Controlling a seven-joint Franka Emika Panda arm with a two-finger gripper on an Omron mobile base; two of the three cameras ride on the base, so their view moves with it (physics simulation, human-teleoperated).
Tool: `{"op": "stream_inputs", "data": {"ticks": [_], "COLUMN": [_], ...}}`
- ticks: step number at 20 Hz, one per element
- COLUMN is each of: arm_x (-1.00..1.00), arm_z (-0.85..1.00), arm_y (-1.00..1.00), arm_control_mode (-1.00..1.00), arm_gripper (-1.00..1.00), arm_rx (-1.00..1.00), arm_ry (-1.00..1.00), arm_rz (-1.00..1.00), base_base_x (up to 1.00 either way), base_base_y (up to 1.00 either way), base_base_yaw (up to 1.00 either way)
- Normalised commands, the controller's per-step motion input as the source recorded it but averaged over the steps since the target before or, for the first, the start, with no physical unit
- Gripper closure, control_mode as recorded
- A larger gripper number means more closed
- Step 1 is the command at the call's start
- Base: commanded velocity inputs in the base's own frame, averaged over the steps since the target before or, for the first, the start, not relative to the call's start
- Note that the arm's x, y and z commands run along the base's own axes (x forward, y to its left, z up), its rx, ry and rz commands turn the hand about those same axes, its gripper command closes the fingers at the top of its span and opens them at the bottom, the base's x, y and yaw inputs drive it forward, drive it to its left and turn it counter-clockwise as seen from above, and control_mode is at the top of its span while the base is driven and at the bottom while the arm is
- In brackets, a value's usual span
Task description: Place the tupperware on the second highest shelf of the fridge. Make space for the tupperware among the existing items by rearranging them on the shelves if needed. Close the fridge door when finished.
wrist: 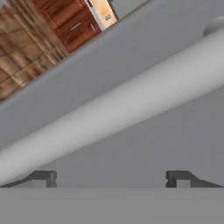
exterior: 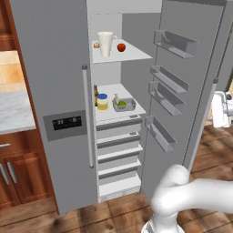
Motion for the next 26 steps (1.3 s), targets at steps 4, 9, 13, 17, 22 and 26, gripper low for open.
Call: {"op": "stream_inputs", "data": {"ticks": [4, 9, 13, 17, 22, 26], "arm_x": [0.00, 0.00, 0.00, 0.00, 0.00, 0.22], "arm_z": [0.00, 0.00, 0.00, 0.00, 0.00, 0.00], "arm_y": [0.63, 0.71, 0.88, 1.00, 1.00, 0.99], "arm_control_mode": [-1.00, -1.00, -1.00, -1.00, -1.00, -1.00], "arm_gripper": [-1.00, -1.00, -1.00, -1.00, -1.00, -1.00], "arm_rx": [0.03, 0.01, 0.00, 0.00, 0.00, 0.00], "arm_ry": [-0.27, -0.27, -0.25, -0.24, -0.22, -0.08], "arm_rz": [0.14, 0.13, 0.09, 0.06, 0.03, 0.00], "base_base_x": [0.00, 0.00, 0.00, 0.00, 0.00, 0.00], "base_base_y": [0.00, 0.00, 0.00, 0.00, 0.00, 0.00], "base_base_yaw": [0.00, 0.00, 0.00, 0.00, 0.00, 0.00]}}
